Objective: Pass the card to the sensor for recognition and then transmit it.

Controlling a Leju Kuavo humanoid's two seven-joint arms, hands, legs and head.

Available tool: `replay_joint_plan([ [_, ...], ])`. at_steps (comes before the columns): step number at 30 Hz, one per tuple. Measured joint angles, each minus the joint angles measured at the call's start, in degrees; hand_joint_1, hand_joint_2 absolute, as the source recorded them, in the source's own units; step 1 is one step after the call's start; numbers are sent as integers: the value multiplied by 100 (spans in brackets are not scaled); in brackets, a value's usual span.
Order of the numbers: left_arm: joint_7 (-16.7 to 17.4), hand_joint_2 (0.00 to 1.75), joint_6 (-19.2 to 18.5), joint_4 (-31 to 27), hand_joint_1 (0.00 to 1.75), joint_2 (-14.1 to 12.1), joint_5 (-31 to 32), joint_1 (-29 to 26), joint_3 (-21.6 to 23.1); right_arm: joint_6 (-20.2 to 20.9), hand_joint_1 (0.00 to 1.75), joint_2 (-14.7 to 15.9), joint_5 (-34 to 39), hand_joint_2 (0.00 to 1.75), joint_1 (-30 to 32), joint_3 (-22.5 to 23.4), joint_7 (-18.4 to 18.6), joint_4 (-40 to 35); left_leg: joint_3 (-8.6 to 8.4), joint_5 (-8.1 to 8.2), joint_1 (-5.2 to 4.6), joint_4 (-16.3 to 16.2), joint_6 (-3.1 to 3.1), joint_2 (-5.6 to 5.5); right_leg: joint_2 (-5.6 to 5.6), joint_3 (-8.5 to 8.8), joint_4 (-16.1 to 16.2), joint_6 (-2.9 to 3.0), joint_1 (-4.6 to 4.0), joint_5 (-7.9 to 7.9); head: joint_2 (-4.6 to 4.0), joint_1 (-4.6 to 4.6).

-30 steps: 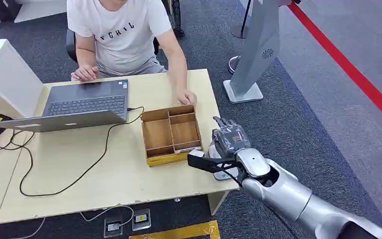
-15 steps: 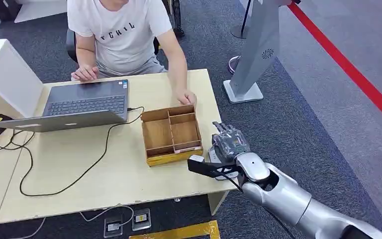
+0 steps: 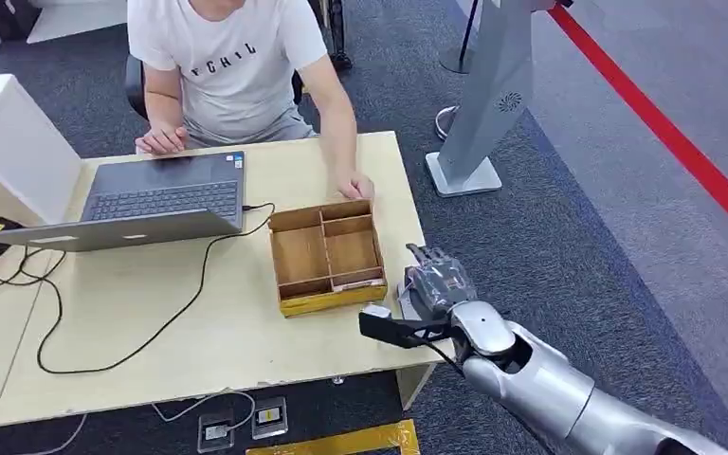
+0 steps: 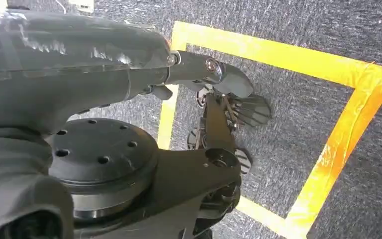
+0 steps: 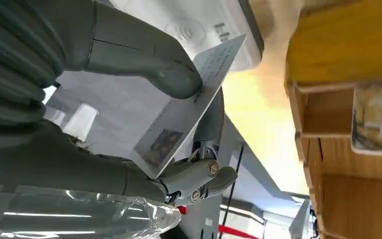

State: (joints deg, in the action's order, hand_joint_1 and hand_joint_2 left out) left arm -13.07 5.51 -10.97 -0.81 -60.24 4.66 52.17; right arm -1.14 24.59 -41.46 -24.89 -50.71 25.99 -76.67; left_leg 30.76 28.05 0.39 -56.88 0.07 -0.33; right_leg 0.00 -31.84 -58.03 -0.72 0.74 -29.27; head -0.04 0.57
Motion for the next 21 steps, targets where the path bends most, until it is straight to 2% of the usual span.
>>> replay_joint_plan([
  [8, 17, 0, 20, 0, 0, 0, -17, 0, 2, -199, 175, 0, 46, 175, 256, 195, -96, 44, -1, 0, 0, 0, 0, 1, 0, 0, 0, 0, 0, 0, 0, 0],
  [21, 66, 0, 37, 0, 0, 2, 26, 1, 4, -334, 175, 0, 35, 175, 724, 769, -216, 103, -4, 0, 0, 0, 0, 4, 2, 2, 1, 0, 0, 1, 0, 0],
])
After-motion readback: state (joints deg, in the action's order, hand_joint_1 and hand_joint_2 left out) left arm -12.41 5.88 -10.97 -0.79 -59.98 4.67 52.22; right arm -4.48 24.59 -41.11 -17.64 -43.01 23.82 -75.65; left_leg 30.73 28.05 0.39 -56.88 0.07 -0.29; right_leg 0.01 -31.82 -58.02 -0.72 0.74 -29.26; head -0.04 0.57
